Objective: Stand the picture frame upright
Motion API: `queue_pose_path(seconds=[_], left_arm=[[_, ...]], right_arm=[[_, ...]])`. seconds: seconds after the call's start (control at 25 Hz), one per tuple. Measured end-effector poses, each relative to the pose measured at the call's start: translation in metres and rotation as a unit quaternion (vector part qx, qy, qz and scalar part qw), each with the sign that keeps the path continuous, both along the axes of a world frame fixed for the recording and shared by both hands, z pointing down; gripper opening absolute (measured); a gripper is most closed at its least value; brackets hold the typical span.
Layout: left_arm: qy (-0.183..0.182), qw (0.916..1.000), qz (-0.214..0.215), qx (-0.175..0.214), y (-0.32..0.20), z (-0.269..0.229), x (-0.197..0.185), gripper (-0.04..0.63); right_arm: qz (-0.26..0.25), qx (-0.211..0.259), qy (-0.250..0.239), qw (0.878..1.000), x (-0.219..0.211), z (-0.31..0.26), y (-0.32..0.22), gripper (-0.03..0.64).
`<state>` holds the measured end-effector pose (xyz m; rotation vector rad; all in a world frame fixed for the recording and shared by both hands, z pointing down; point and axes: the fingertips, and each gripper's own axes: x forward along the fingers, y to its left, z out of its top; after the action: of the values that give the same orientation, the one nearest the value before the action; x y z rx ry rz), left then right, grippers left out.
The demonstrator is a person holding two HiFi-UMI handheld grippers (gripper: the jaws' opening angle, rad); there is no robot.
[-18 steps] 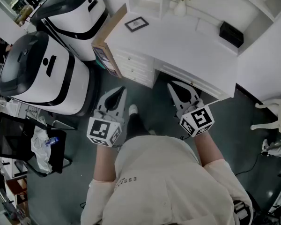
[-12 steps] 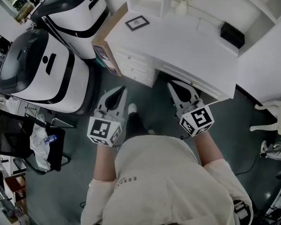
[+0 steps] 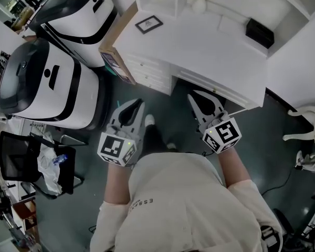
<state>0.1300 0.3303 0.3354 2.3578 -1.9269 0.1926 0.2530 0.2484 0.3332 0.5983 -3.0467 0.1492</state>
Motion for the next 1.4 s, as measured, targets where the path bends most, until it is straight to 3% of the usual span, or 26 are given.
queue_pose_path(seconds=[0.08,0.12,0.16,0.2,0.44,0.6,0.76,1.4], left_arm=[[-0.009,1.0,0.002,0.0,-0.006,0.002,-0.002,0.073],[-0.01,0.9999,0.002,-0.004,-0.01,0.004,-0.004,0.147],[-0.006,1.0,0.001,-0.008,-0.013,0.007,-0.008,0.197],[0.001,0.9999,-0.002,-0.01,-0.017,0.009,-0.012,0.206],[0.017,0.9997,-0.008,-0.013,-0.041,0.014,-0.041,0.206],[0.04,0.9991,0.015,-0.004,-0.071,0.011,-0.06,0.206],[0.035,0.9985,0.043,-0.001,-0.105,0.013,-0.087,0.204],[0.011,0.9934,0.108,-0.037,-0.262,0.018,-0.288,0.204]], right_arm=[[0.013,0.007,0.004,1.0,0.003,0.001,-0.006,0.018],[0.016,0.004,0.003,1.0,0.004,0.001,-0.009,0.067],[0.017,-0.003,0.002,1.0,0.003,0.003,-0.012,0.158],[0.018,-0.009,0.003,1.0,0.001,0.004,-0.015,0.167],[0.022,-0.023,0.014,0.999,-0.018,0.011,-0.037,0.167],[0.028,-0.032,0.019,0.999,-0.04,0.013,-0.063,0.167],[0.034,-0.033,0.036,0.998,-0.074,0.02,-0.094,0.167],[0.098,-0.075,0.068,0.99,-0.261,0.035,-0.239,0.167]])
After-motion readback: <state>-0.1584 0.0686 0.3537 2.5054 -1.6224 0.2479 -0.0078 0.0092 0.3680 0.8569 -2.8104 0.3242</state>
